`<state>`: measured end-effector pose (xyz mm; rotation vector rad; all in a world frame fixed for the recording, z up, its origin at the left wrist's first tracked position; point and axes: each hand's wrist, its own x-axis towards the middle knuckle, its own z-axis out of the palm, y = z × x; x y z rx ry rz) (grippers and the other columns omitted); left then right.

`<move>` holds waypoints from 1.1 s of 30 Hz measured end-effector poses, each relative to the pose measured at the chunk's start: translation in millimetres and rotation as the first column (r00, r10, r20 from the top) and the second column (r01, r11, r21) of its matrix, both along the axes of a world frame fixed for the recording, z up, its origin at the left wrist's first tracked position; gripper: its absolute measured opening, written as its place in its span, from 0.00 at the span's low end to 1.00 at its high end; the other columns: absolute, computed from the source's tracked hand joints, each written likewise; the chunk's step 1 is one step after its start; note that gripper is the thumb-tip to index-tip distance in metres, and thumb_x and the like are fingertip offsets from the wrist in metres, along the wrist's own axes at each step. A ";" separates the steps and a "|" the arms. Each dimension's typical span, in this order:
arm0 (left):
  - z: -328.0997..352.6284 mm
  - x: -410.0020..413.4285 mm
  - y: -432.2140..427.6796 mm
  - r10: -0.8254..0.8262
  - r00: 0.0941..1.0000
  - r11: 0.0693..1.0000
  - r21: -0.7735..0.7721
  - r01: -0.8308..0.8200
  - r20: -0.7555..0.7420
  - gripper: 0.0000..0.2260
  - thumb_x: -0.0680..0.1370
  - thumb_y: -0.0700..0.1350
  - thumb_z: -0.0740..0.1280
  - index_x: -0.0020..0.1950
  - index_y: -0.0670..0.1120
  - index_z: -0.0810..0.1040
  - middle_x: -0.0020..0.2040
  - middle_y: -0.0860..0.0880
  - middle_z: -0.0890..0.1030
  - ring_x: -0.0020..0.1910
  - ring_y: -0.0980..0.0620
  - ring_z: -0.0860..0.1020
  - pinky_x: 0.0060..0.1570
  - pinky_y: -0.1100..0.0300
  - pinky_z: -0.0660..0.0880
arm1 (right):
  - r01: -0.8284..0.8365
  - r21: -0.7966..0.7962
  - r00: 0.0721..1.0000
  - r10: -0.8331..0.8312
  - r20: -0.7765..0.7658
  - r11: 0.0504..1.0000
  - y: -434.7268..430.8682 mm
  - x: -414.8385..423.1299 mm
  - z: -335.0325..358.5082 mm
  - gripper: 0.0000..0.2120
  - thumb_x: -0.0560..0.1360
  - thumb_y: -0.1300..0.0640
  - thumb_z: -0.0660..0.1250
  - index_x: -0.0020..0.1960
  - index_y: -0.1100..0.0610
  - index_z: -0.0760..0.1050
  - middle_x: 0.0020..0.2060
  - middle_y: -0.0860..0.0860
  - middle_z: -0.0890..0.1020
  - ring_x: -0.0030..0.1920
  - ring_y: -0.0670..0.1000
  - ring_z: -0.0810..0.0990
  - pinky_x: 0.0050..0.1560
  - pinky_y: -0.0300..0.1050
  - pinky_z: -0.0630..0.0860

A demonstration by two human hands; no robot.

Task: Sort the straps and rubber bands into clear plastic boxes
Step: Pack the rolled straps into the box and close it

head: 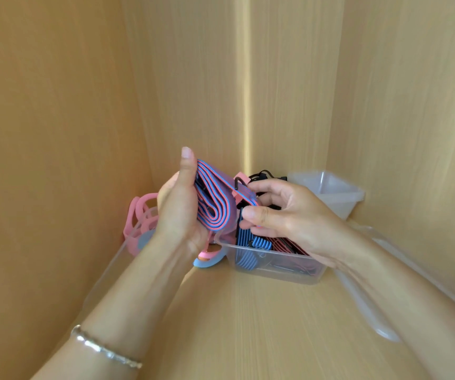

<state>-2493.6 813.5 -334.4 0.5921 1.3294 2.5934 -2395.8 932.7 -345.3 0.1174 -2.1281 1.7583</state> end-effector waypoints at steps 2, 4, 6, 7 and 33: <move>-1.0 0.0 2.1 0.013 1.000 1.000 -0.003 -0.013 0.017 0.22 0.77 0.59 0.62 0.35 0.41 0.74 0.33 0.41 0.78 0.36 0.42 0.80 0.46 0.44 0.78 | -0.010 0.029 1.000 0.010 0.002 1.000 -6.9 -0.4 -1.1 0.19 0.73 0.62 0.71 0.61 0.48 0.73 0.43 0.51 0.80 0.44 0.48 0.85 0.45 0.38 0.80; -1.1 -1.6 2.1 0.052 0.998 0.999 0.004 -0.052 0.026 0.21 0.78 0.58 0.62 0.37 0.42 0.72 0.30 0.44 0.77 0.33 0.44 0.78 0.43 0.48 0.78 | -0.008 0.062 1.000 0.009 -0.005 0.998 -10.6 0.2 -1.1 0.24 0.73 0.62 0.71 0.65 0.47 0.70 0.42 0.52 0.80 0.43 0.48 0.85 0.45 0.37 0.80; -1.1 -4.0 0.9 0.099 0.994 0.995 0.023 -0.100 0.040 0.18 0.79 0.57 0.62 0.40 0.43 0.72 0.29 0.46 0.78 0.30 0.47 0.78 0.38 0.53 0.78 | -0.007 0.081 1.000 0.008 -0.015 0.997 -10.3 2.6 0.9 0.25 0.73 0.62 0.72 0.66 0.46 0.70 0.41 0.52 0.80 0.43 0.49 0.85 0.45 0.38 0.80; -1.8 -4.6 0.7 0.125 0.991 0.992 0.030 -0.126 0.042 0.16 0.79 0.56 0.62 0.41 0.43 0.72 0.29 0.47 0.78 0.30 0.49 0.78 0.38 0.54 0.78 | -0.007 0.093 1.000 0.009 -0.020 0.996 -10.0 3.4 1.5 0.24 0.73 0.62 0.72 0.65 0.46 0.71 0.40 0.51 0.81 0.43 0.48 0.85 0.45 0.38 0.80; -0.3 21.4 17.6 -0.101 0.991 0.978 0.194 0.082 0.089 0.09 0.82 0.37 0.54 0.62 0.41 0.67 0.49 0.39 0.76 0.49 0.40 0.80 0.55 0.44 0.77 | 0.239 0.376 0.967 -0.186 -0.172 0.895 -5.9 2.7 2.9 0.15 0.66 0.49 0.75 0.51 0.50 0.80 0.45 0.53 0.83 0.41 0.49 0.81 0.55 0.56 0.78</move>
